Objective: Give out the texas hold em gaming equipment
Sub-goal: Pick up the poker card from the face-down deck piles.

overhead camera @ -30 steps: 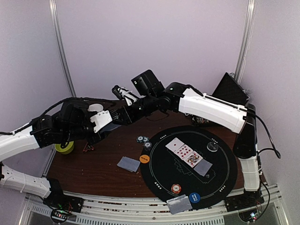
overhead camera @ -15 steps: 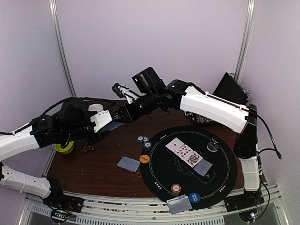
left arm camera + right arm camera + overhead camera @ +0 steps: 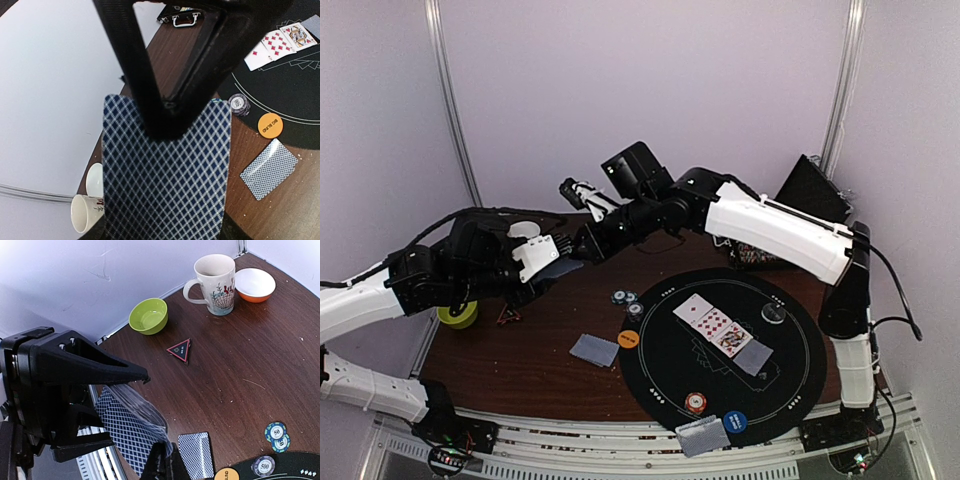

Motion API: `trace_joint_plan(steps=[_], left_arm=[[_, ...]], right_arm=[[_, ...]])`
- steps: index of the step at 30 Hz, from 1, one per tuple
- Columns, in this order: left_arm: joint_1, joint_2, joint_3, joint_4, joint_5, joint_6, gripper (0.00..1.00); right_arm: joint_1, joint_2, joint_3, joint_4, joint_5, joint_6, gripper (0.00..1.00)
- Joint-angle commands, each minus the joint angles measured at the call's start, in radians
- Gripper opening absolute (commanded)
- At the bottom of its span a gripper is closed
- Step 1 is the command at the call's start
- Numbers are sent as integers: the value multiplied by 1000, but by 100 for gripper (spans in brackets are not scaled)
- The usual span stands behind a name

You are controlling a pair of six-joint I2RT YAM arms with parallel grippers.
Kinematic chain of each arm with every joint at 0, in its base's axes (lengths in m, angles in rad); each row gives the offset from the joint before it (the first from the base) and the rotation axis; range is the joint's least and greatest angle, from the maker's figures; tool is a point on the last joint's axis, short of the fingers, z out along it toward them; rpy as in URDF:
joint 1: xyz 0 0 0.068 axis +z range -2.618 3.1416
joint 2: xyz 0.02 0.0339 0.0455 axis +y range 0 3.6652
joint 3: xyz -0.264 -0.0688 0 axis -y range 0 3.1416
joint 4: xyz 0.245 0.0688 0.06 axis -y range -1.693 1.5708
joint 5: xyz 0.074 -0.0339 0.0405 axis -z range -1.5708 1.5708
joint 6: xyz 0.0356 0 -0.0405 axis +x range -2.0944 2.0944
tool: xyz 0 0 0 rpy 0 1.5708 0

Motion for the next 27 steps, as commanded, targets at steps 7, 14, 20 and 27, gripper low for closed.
trace_joint_plan(steps=[7, 14, 20, 27], left_arm=[[-2, -10, 23, 64, 10, 8, 54], [-2, -15, 23, 63, 10, 8, 54], [-2, -14, 22, 64, 11, 8, 54], [-2, -24, 20, 65, 8, 9, 54]], right_arm=[[-5, -100, 14, -60, 19, -46, 0], [-35, -128, 12, -92, -14, -42, 0], [-112, -229, -1, -131, -78, -11, 0], [-250, -339, -50, -435, -77, 4, 0]])
